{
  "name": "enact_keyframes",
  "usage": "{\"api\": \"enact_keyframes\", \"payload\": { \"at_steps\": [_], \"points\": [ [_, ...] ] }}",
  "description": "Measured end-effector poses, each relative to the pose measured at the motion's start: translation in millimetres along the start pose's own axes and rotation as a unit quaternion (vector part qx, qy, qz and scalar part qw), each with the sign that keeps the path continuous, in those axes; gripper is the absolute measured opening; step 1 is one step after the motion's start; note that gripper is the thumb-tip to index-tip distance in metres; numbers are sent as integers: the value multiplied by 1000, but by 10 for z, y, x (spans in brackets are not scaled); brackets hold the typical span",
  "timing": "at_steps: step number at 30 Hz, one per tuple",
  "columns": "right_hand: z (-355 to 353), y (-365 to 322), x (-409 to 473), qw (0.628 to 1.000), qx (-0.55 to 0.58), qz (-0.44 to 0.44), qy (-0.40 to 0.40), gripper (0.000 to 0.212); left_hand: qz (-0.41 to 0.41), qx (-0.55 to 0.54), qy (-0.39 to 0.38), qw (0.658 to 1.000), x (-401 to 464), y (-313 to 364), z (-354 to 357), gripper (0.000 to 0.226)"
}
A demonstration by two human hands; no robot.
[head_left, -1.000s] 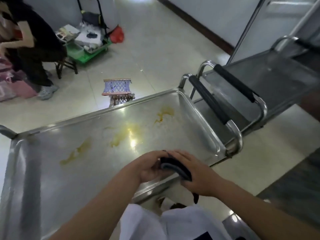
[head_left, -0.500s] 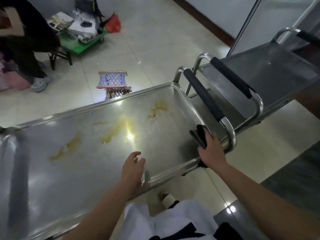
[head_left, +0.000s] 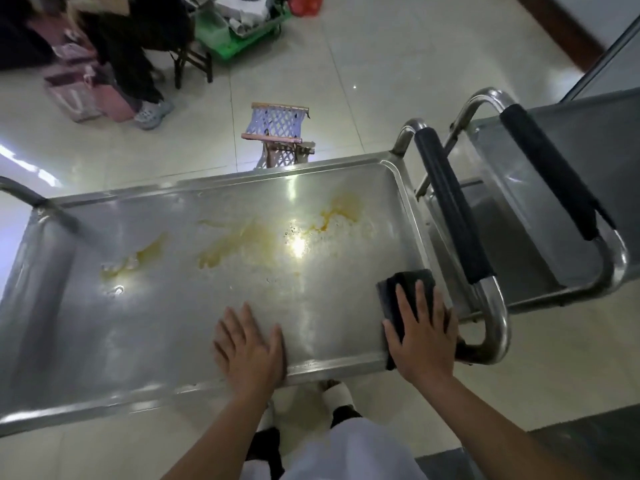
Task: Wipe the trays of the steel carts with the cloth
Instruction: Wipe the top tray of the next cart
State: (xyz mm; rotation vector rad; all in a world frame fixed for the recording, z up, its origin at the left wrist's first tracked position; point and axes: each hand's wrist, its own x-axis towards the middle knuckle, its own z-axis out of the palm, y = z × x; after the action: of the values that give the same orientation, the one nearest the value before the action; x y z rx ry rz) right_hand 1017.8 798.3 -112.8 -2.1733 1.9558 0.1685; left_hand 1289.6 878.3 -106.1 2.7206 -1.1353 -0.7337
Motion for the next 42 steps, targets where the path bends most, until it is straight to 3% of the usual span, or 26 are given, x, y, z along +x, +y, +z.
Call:
{"api": "enact_keyframes", "payload": {
  "at_steps": [12, 20, 26, 34, 42],
  "points": [
    [-83, 86, 462, 999, -24, -46, 2, 75, 0, 46, 73, 996, 16, -47, 202, 75],
    [-391, -595, 1929, 1000, 1, 6, 17, 71, -3, 61, 100, 993, 34, -117, 294, 76],
    [-622, -997, 2794, 1000, -9, -8, -5, 71, -13, 68, 109, 992, 61, -94, 293, 75],
    [-557, -1054, 2728, 997, -30, -71, 9, 69, -8, 63, 110, 992, 100, -123, 319, 77],
    [-352, -1023, 1880, 995, 10, -98, 33, 70, -15, 69, 91, 993, 94, -94, 295, 78]
  ]
}}
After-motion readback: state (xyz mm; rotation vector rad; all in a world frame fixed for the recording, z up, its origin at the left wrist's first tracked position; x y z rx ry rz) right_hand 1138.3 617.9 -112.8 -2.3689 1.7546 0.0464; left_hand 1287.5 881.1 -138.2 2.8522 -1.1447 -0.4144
